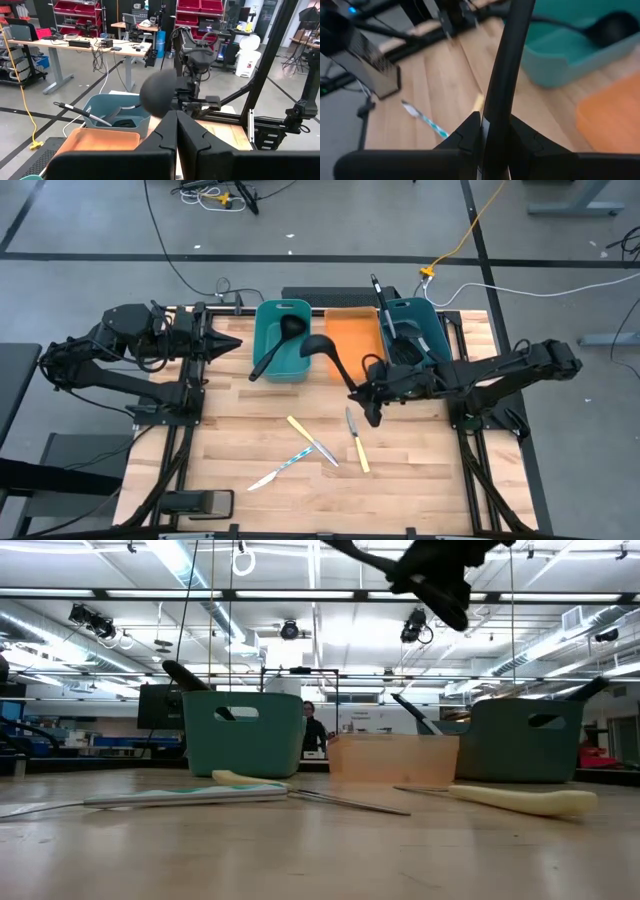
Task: Pick & Place Kitchen Items
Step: Put the black serving spoon into the light green bin
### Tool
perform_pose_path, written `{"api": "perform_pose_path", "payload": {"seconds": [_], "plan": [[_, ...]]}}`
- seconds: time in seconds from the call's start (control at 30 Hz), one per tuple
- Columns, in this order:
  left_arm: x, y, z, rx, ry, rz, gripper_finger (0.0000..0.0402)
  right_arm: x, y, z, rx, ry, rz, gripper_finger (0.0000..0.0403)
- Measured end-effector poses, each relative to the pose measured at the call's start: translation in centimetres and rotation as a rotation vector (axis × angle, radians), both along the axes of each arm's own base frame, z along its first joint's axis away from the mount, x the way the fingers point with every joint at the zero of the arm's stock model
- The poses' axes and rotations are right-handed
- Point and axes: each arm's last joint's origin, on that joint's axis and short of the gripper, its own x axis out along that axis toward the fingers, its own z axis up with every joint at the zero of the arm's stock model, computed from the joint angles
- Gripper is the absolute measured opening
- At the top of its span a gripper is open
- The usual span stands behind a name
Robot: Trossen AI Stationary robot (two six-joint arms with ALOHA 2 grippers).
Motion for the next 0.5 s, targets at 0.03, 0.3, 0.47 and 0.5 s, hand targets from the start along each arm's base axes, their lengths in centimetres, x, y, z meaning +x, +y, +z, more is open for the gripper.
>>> {"api": "perform_pose_path", "payload": {"seconds": [0.03, 0.3, 0.47, 0.5], "plan": [[0.0, 0.0, 0.0, -0.001, 0.000, 0.003, 0.0003, 0.1, -0.1, 0.2, -0.002, -0.020, 0.001, 0.0066], [0.0, 0.0, 0.0, -0.007, -0.001, 0.008, 0.0002, 0.5, -0.4, 0.9, -0.018, -0.097, 0.003, 0.0066], [0.0, 0.1, 0.0, -0.007, -0.001, 0.019, 0.0002, 0.6, -0.5, 1.9, -0.049, -0.112, 0.014, 0.0066], [0.0, 0.1, 0.0, -0.007, -0.002, 0.023, 0.0002, 0.7, -0.6, 2.3, -0.059, -0.115, 0.010, 0.0066]]}}
